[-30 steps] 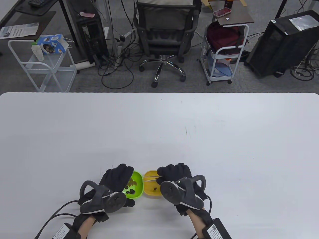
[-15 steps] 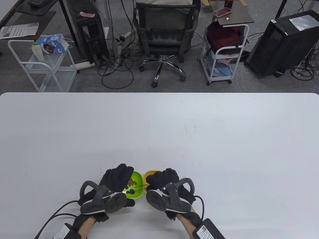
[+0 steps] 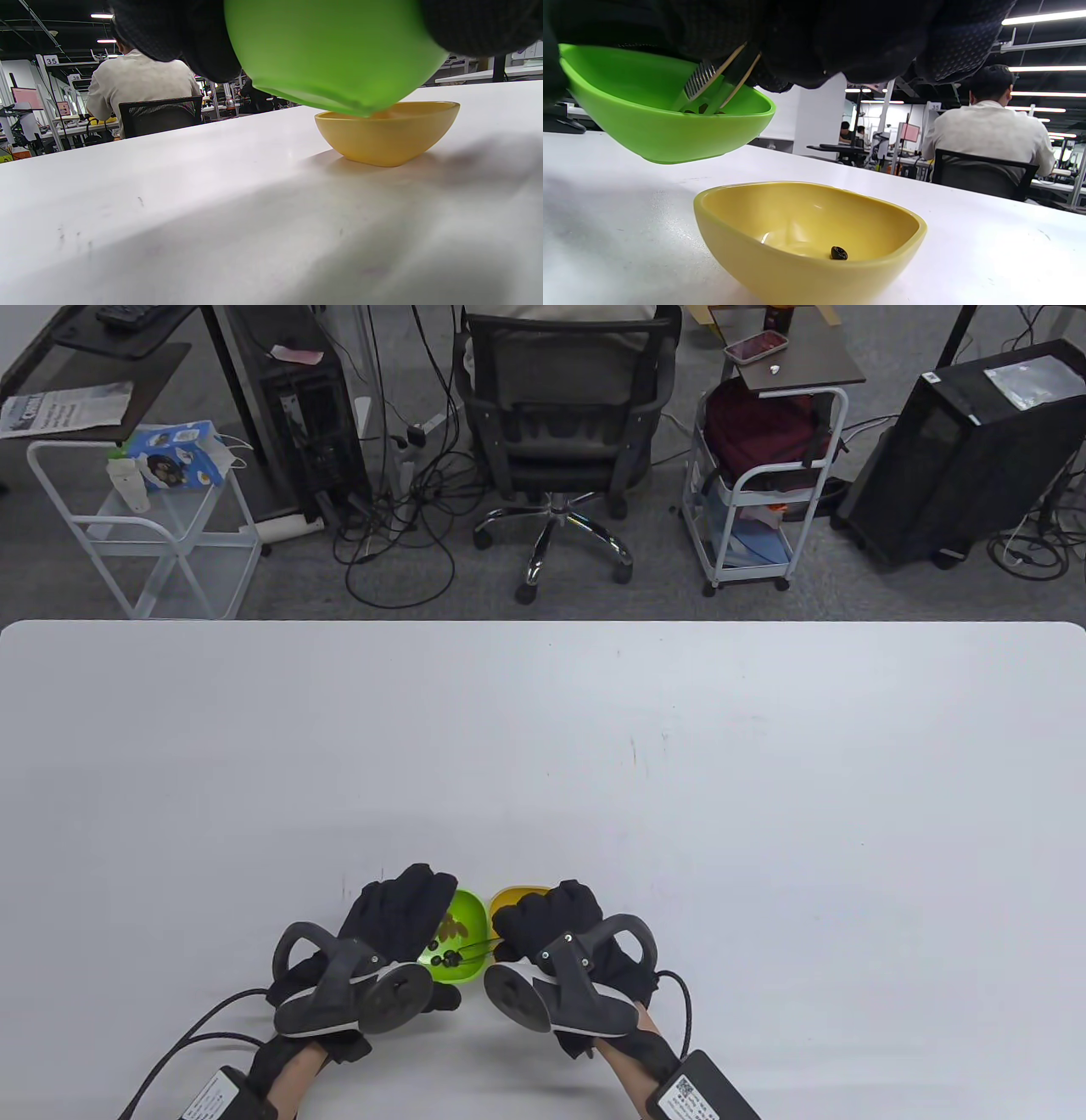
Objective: Pick coffee beans with tweezers into small dish
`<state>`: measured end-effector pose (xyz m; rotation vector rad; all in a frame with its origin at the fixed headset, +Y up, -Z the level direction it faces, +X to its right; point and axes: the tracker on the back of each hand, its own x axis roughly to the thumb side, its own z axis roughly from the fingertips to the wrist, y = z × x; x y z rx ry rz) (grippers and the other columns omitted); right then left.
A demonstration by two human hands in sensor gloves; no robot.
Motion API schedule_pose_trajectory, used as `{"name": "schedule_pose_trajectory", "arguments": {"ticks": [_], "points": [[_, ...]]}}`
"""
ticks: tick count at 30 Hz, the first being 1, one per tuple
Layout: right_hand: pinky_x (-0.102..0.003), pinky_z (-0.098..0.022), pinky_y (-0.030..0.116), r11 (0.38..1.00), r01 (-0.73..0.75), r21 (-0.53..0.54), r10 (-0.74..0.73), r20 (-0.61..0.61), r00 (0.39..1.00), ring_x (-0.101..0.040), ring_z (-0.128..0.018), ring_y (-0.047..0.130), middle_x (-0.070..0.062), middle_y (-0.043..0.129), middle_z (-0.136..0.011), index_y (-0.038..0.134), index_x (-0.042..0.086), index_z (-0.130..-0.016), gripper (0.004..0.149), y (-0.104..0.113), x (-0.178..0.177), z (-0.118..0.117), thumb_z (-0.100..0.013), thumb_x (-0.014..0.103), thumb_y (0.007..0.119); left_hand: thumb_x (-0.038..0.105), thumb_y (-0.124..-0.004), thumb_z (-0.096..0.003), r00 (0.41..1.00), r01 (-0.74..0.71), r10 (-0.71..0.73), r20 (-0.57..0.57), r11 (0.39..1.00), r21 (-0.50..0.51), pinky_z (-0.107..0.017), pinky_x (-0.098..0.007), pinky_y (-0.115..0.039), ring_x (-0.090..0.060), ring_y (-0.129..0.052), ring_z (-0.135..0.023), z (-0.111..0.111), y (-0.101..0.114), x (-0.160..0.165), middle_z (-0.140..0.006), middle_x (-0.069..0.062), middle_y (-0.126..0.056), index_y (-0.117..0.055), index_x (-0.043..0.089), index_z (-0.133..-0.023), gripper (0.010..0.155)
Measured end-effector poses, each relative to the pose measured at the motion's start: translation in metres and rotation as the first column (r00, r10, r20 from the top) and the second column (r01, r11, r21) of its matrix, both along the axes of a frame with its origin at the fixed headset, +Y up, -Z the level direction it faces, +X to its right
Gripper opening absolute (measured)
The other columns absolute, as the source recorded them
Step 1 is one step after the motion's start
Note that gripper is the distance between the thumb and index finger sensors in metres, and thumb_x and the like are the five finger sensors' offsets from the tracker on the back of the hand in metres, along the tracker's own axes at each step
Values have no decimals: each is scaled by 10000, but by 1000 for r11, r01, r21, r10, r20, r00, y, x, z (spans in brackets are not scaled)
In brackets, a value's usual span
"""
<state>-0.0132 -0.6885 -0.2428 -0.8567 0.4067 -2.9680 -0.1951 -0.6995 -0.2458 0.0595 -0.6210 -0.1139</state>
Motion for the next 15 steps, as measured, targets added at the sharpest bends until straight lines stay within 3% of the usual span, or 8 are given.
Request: {"name": "schedule_pose_trajectory", "arguments": {"ticks": [15], "points": [[-569,-671,737,997,-75,25,74,18,997,-175,-412,927,40,892,-599,779,212,-809,438,-1,-6,1,-429,393,656,706,-730,-325,1000,5,-5,3,1000,-2,-748,-619,-719,-433,-863,-990,0,-1,1,-1195,-309,-608,-486,23,-1177,1119]]}}
